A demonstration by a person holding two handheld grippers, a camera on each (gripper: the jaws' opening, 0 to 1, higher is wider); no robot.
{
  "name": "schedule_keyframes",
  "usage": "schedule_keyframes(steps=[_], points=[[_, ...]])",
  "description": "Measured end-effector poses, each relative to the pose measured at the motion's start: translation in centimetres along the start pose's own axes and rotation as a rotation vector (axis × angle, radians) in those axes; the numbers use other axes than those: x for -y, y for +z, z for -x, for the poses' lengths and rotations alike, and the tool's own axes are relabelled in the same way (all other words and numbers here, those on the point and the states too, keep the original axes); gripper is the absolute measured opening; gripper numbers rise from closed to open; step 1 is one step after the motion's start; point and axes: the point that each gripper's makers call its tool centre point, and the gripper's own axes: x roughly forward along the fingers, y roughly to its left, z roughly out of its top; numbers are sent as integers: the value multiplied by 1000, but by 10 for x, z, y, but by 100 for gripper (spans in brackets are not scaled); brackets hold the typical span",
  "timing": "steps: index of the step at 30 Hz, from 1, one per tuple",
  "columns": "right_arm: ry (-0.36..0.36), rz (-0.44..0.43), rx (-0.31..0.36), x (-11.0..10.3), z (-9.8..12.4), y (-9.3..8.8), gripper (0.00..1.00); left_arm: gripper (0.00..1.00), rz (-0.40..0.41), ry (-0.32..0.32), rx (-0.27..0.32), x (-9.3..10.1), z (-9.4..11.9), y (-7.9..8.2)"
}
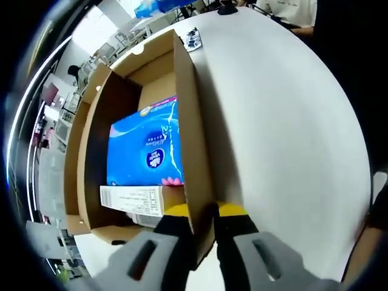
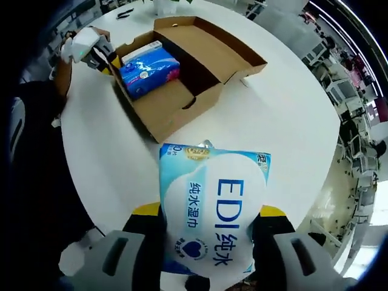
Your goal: Operate the shoe box by opening the lid, removing the specified soft item, and placing it in the target area until the item is outside and the box remains undamaged.
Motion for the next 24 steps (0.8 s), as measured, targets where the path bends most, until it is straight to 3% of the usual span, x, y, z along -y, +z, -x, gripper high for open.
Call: schedule_keyframes(steps=[4,7,17,21,24], points=[[15,49,-6,2,-10,-3,57,10,0,-1,-3,0,0,-1],[21,141,-9,2,-17,-4,57,10,1,-4,-6,1,0,-1],[59,258,-15,-2,-31,0,57,10,1,-5,-9,0,0,-2],[68,356,-24,-2,-38,1,56,10,1,-5,-9,-1,0,-1],[72,351,-28,-2,-44,0,56,10,1,-5,-7,-1,0,-1]])
